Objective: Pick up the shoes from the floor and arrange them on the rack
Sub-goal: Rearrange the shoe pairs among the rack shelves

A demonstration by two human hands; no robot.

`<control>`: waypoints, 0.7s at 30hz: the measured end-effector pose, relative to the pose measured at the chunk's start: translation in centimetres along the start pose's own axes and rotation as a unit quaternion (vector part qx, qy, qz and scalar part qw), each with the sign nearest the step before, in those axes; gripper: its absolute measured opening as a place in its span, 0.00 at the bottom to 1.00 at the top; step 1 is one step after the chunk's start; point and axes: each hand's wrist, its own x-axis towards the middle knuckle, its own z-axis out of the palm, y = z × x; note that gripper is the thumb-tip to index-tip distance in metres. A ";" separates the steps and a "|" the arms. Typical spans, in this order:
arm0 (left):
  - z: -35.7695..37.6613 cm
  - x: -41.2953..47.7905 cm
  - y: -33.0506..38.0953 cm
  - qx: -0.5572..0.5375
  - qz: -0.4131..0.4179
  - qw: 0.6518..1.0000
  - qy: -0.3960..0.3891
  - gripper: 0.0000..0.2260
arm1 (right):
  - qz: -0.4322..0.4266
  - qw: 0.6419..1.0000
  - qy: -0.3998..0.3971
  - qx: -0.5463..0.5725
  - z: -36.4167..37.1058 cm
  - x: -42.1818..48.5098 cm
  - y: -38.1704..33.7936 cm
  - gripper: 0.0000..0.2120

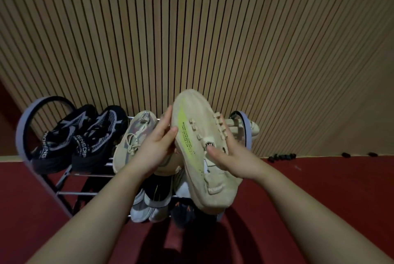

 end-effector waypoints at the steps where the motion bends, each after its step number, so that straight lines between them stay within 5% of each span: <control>1: 0.2 -0.1 0.1 0.012 0.002 1.000 0.007 0.24 | -0.003 1.000 0.006 0.021 0.7 0.2 0.0 0.45; 4: 0.7 -0.6 0.4 -0.029 -0.005 0.999 0.038 0.21 | -0.001 0.993 0.042 0.111 2.3 0.4 0.0 0.42; 8: 0.0 -2.3 -0.8 -0.083 -0.061 0.994 -0.035 0.26 | -0.012 0.985 0.089 0.148 3.9 1.1 0.3 0.34; 13: -2.8 -4.6 -2.4 -0.182 -0.116 0.969 -0.119 0.48 | -0.022 0.981 0.055 0.185 6.4 2.5 1.0 0.29; 21: -5.6 -3.9 -2.5 -0.233 -0.146 0.958 -0.080 0.51 | -0.019 0.987 0.000 0.160 6.4 4.8 -0.7 0.22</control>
